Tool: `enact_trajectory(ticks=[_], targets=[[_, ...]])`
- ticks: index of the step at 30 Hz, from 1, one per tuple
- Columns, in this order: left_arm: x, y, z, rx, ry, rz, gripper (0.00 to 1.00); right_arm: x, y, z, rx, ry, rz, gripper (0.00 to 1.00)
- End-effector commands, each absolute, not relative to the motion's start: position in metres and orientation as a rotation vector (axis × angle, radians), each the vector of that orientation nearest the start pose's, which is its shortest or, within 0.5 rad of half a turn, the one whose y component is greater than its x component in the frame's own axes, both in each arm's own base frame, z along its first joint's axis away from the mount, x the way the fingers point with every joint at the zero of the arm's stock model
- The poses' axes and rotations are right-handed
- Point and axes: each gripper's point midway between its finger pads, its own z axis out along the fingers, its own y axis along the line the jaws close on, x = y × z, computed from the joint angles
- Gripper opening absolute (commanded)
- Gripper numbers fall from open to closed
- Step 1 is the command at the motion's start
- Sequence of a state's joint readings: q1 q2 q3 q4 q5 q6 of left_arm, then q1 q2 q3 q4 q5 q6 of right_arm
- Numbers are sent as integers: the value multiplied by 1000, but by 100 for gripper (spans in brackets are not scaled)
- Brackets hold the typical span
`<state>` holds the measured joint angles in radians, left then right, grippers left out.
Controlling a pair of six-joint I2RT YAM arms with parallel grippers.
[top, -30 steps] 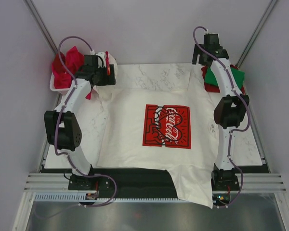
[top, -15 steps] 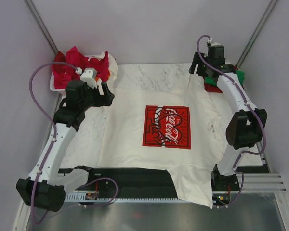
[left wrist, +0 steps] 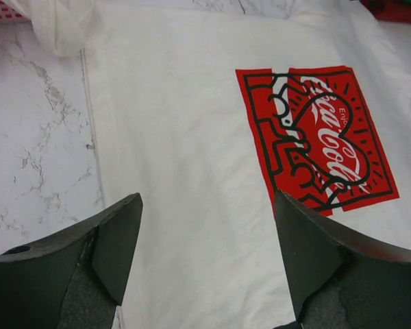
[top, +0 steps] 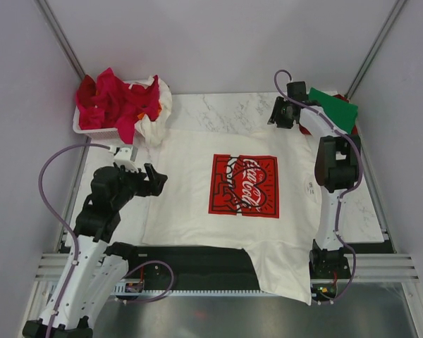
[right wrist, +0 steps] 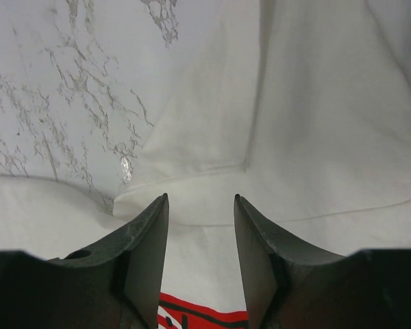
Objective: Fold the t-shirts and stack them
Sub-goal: Flatten the tshirt out
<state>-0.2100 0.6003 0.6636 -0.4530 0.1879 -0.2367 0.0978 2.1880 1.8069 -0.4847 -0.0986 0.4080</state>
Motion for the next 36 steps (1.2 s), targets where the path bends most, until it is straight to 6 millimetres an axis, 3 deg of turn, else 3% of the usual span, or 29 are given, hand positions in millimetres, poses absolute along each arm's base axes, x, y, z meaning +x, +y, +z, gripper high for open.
enact_trajectory(ticks=[1, 4, 7, 15, 21, 22, 23, 24, 29, 36], targets=[[235, -99, 242, 96, 1850, -528, 84, 571, 87, 102, 371, 2353, 359, 50], [219, -104, 238, 131, 1803, -555, 84, 572, 84, 89, 395, 2369, 330, 48], [208, -111, 250, 172, 1749, -588, 84, 571, 82, 79, 413, 2385, 321, 48], [211, -111, 248, 171, 1766, -587, 84, 564, 79, 45, 450, 2434, 281, 47], [211, -112, 248, 172, 1767, -588, 84, 568, 80, 30, 467, 2438, 291, 45], [211, -112, 248, 172, 1769, -588, 84, 568, 81, 29, 468, 2440, 293, 45], [201, -111, 226, 158, 1869, -601, 83, 570, 81, 29, 469, 2435, 295, 44], [205, -105, 226, 117, 1871, -566, 77, 570, 83, 28, 466, 2436, 296, 43], [205, -106, 225, 121, 1876, -568, 77, 574, 84, 26, 465, 2432, 304, 37], [205, -106, 225, 125, 1874, -570, 77, 575, 89, 36, 452, 2418, 297, 14]])
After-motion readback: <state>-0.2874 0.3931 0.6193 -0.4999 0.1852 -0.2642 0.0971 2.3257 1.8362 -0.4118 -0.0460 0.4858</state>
